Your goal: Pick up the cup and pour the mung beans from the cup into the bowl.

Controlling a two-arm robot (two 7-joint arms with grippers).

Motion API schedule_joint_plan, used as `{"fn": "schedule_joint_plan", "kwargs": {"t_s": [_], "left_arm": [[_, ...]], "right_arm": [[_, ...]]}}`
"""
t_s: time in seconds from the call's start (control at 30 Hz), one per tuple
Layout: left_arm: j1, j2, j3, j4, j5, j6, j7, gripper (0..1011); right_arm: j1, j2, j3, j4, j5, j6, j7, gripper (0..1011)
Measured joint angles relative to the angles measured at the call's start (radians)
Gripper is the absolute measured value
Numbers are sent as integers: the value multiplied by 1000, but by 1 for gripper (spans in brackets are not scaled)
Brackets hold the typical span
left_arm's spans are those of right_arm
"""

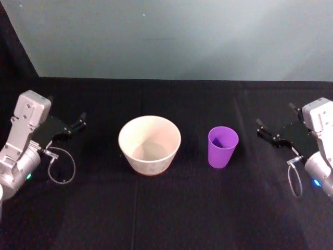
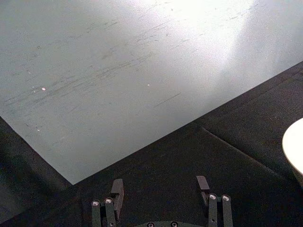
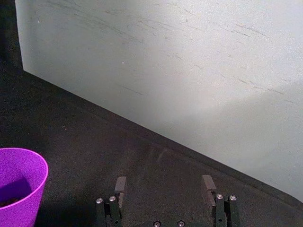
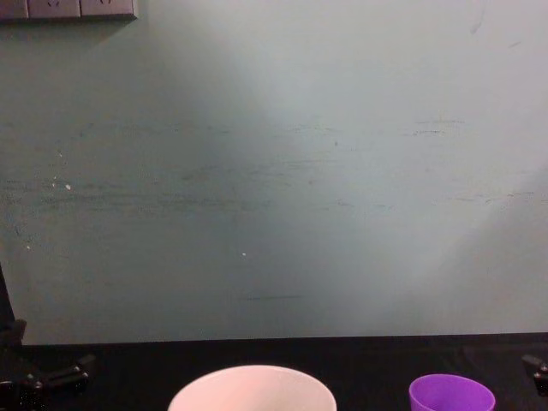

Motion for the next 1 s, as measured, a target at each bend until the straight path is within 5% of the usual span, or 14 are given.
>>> {"fn": "schedule_joint_plan", "kwargs": {"t_s": [1.0], "left_arm": [[0, 0, 0, 0, 0, 0, 0, 1000]], "right_arm": [[0, 0, 0, 0, 0, 0, 0, 1003]]}}
